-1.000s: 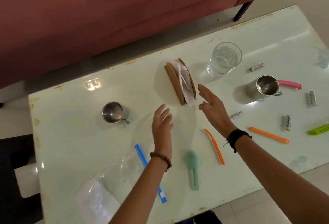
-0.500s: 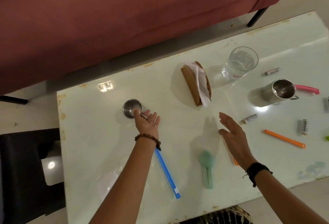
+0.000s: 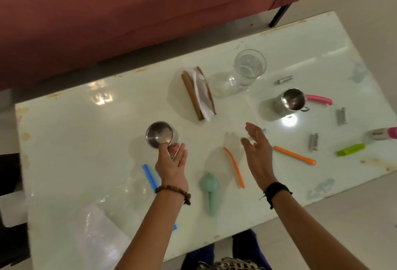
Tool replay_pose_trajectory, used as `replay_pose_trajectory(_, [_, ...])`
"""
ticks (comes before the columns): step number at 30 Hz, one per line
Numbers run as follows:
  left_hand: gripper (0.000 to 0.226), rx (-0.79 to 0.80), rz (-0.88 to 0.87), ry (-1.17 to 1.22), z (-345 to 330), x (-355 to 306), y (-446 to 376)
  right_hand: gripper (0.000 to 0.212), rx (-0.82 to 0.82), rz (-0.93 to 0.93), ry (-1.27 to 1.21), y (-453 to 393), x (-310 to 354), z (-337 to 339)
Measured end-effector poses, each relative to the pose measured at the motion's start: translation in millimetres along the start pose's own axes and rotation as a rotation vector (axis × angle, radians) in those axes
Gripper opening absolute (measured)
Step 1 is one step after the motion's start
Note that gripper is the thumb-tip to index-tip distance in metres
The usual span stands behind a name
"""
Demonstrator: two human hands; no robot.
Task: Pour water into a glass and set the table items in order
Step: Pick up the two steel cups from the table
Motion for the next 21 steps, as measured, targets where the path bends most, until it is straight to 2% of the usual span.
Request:
replay_pose_trajectory(4, [0.020,0.013,0.064,0.012,-11,43,28,0.037,-0.294,-0.076,-0.063,-12,-14,56])
replay_pose_trajectory(6, [0.019,0.022,0.092,0.009,-22,60,42,0.043,-0.440,-0.129,-0.135,-20,-20,84])
replay_pose_trajectory(8, [0.019,0.033,0.105,0.002,-35,74,54,0.053,-0.488,-0.164,-0.146,-34,-25,105])
replay_pose_trajectory(12, [0.019,0.051,0.122,-0.020,-63,95,66,0.061,-0.359,-0.246,-0.001,-72,-36,125])
replay_pose_trajectory(17, [0.018,0.049,0.124,-0.046,-86,113,66,0.043,-0.083,-0.292,0.196,-111,-46,124])
replay_pose_trajectory(21, [0.019,0.040,0.140,-0.052,-95,123,63,0.037,-0.075,-0.298,0.236,-113,-46,125])
Point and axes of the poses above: each hand's wrist, its own y-axis away from the middle knuckle, its own z-axis out of the back of the hand, x = y × z, the point moved 7 cm from there along -y, towards the middle knuckle, and after that the axes turned 11 degrees about z, right-handed, at the moved point
